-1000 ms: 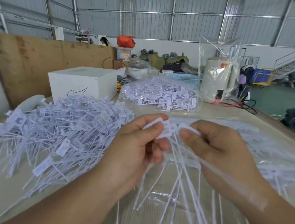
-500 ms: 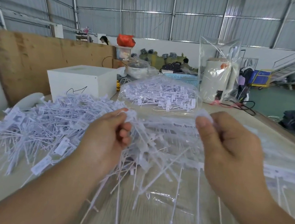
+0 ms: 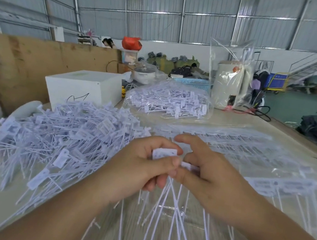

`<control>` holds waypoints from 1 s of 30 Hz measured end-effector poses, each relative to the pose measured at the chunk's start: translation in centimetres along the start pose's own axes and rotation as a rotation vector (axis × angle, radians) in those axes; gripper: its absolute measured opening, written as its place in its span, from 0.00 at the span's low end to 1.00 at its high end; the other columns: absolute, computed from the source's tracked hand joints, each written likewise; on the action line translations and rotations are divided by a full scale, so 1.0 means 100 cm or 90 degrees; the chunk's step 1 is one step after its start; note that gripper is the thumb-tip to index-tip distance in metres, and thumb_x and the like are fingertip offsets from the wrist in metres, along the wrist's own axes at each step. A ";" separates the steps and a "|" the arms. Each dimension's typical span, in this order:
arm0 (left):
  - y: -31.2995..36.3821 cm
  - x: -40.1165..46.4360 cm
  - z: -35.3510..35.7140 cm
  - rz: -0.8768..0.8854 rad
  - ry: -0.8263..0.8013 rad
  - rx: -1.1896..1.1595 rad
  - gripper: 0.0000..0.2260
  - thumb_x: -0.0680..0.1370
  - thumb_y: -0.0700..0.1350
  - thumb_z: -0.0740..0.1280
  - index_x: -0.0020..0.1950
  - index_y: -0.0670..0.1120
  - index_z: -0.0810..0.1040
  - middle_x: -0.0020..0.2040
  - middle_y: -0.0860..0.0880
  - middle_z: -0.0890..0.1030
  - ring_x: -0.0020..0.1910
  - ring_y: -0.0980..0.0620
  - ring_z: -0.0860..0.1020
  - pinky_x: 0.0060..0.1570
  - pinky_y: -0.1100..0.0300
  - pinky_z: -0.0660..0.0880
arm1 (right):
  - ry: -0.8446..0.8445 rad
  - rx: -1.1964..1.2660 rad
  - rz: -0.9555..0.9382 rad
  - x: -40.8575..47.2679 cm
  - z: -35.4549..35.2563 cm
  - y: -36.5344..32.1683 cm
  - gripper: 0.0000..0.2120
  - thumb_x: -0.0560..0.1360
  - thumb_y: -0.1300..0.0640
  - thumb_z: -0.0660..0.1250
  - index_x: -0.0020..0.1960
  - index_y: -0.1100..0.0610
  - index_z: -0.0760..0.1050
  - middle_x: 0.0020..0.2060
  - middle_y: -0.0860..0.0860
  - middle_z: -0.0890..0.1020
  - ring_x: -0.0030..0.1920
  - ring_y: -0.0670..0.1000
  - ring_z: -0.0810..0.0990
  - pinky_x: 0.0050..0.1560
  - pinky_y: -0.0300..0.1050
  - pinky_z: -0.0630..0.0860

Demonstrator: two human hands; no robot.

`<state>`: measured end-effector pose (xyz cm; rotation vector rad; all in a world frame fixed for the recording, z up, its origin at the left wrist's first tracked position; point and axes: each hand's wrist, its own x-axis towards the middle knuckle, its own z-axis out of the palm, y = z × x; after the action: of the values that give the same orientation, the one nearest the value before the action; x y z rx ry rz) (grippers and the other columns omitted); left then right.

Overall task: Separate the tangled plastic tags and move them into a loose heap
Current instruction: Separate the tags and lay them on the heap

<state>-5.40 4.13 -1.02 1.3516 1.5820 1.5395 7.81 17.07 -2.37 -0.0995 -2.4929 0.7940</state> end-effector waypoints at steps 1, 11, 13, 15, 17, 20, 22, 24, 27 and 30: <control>-0.001 0.001 0.000 0.006 0.013 0.000 0.11 0.69 0.51 0.70 0.49 0.50 0.83 0.27 0.49 0.78 0.23 0.56 0.73 0.23 0.66 0.68 | -0.005 0.016 -0.002 0.000 0.000 -0.002 0.21 0.78 0.45 0.66 0.67 0.40 0.62 0.36 0.48 0.83 0.30 0.43 0.76 0.33 0.39 0.72; -0.002 0.003 0.000 0.065 0.081 0.042 0.05 0.71 0.51 0.71 0.45 0.53 0.83 0.23 0.51 0.75 0.21 0.58 0.71 0.23 0.67 0.68 | -0.053 -0.060 0.084 -0.003 -0.029 -0.006 0.17 0.78 0.46 0.66 0.34 0.51 0.68 0.24 0.46 0.69 0.25 0.45 0.66 0.30 0.44 0.64; -0.001 0.003 0.001 0.069 0.100 0.026 0.09 0.66 0.55 0.70 0.44 0.55 0.82 0.23 0.51 0.75 0.21 0.58 0.71 0.22 0.67 0.68 | -0.021 -0.031 0.072 -0.003 -0.028 -0.010 0.15 0.77 0.47 0.66 0.35 0.50 0.69 0.24 0.45 0.68 0.25 0.44 0.66 0.30 0.42 0.63; 0.000 0.005 0.002 0.067 0.128 -0.014 0.08 0.66 0.55 0.69 0.43 0.58 0.83 0.23 0.51 0.74 0.21 0.58 0.70 0.22 0.68 0.67 | 0.022 -0.025 0.060 -0.001 -0.023 -0.016 0.15 0.77 0.48 0.65 0.34 0.50 0.68 0.23 0.44 0.69 0.25 0.44 0.66 0.29 0.42 0.63; 0.001 0.006 0.007 0.063 0.156 -0.101 0.06 0.66 0.53 0.70 0.41 0.58 0.83 0.24 0.52 0.74 0.22 0.58 0.70 0.22 0.68 0.66 | 0.096 -0.026 0.053 0.001 -0.017 -0.022 0.17 0.77 0.49 0.65 0.33 0.52 0.65 0.23 0.45 0.67 0.25 0.45 0.65 0.29 0.44 0.64; 0.003 0.007 0.005 0.018 0.209 -0.282 0.05 0.66 0.49 0.71 0.40 0.55 0.84 0.25 0.51 0.73 0.20 0.59 0.69 0.20 0.68 0.65 | 0.333 0.063 0.072 0.004 -0.023 -0.020 0.19 0.78 0.47 0.63 0.33 0.56 0.64 0.22 0.45 0.64 0.23 0.44 0.63 0.24 0.36 0.59; 0.003 0.007 -0.004 0.004 0.237 -0.287 0.05 0.66 0.49 0.71 0.40 0.54 0.85 0.24 0.51 0.72 0.20 0.58 0.68 0.20 0.68 0.64 | 0.400 0.081 0.051 0.003 -0.035 -0.018 0.22 0.78 0.43 0.62 0.35 0.60 0.66 0.23 0.45 0.63 0.24 0.44 0.62 0.24 0.36 0.58; 0.002 0.008 -0.008 0.006 0.237 -0.238 0.06 0.67 0.50 0.70 0.41 0.55 0.85 0.24 0.50 0.72 0.21 0.57 0.68 0.21 0.67 0.64 | 0.327 0.077 0.035 -0.001 -0.036 -0.017 0.20 0.77 0.41 0.63 0.38 0.57 0.70 0.24 0.45 0.65 0.24 0.43 0.63 0.24 0.36 0.61; -0.001 0.006 0.002 0.017 0.168 -0.163 0.05 0.70 0.50 0.70 0.43 0.55 0.84 0.24 0.49 0.74 0.21 0.56 0.68 0.21 0.67 0.64 | 0.107 0.045 0.025 -0.003 -0.016 -0.018 0.10 0.75 0.37 0.62 0.53 0.39 0.70 0.27 0.43 0.77 0.23 0.42 0.70 0.26 0.38 0.72; -0.003 0.003 0.010 0.029 0.099 -0.087 0.05 0.77 0.47 0.68 0.45 0.55 0.82 0.24 0.49 0.75 0.21 0.55 0.70 0.22 0.68 0.66 | 0.016 0.006 0.010 0.000 -0.005 -0.013 0.21 0.73 0.34 0.61 0.63 0.35 0.60 0.38 0.48 0.84 0.36 0.50 0.83 0.40 0.56 0.79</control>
<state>-4.67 4.84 -1.39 1.2270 1.5146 1.7837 8.20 16.21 -1.30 -0.1248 -2.4680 0.8064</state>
